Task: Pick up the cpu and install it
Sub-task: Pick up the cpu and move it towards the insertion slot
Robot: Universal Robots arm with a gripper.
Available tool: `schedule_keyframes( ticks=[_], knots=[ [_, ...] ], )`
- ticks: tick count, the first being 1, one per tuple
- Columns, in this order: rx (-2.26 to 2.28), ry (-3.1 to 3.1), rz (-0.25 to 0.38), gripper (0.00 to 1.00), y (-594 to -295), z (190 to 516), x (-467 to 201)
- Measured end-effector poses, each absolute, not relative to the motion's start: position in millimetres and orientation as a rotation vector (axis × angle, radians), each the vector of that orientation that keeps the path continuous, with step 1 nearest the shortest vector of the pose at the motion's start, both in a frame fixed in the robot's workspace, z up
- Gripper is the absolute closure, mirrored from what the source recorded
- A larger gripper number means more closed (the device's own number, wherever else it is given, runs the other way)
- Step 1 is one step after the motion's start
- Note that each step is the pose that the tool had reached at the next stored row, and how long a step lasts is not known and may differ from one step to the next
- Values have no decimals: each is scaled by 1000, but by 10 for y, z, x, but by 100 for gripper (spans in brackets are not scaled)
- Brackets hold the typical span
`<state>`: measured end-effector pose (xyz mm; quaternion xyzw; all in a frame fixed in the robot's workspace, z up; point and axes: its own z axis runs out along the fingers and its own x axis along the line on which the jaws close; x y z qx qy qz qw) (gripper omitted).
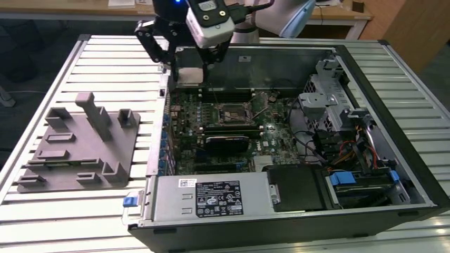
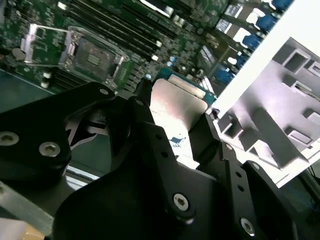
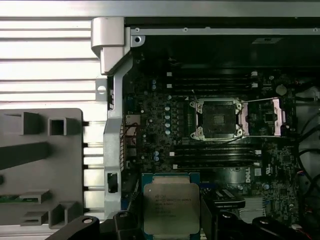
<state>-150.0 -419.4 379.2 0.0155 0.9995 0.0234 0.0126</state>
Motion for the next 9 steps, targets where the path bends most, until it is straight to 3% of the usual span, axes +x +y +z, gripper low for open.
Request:
schedule_keyframes(
  ticks=[9],
  knots=[
    [48,3115,73,45,-4194,3793,-1093]
  ],
)
